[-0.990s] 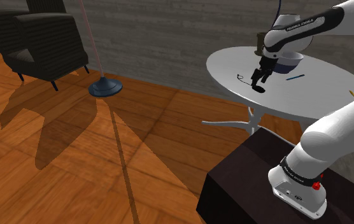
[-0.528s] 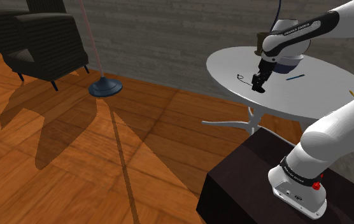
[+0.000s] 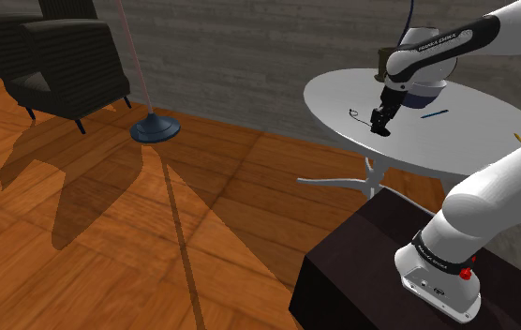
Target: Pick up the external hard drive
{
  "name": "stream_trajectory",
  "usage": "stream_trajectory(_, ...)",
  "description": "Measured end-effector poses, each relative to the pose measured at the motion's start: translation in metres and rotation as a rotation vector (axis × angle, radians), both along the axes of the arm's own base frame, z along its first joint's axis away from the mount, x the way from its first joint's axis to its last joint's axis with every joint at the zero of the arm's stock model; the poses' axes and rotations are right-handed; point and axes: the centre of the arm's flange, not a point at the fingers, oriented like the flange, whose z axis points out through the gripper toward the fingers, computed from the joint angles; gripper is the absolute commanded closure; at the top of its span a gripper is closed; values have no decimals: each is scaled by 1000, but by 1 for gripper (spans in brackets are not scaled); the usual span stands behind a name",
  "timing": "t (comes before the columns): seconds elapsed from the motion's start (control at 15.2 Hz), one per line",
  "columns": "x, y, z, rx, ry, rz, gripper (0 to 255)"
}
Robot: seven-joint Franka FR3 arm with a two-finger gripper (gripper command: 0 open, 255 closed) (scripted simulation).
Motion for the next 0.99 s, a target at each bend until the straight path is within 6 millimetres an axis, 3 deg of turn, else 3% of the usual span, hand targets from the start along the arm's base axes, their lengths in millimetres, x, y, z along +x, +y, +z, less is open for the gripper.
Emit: stream_trajectory(0.99,0,1,74,0,0,0,255)
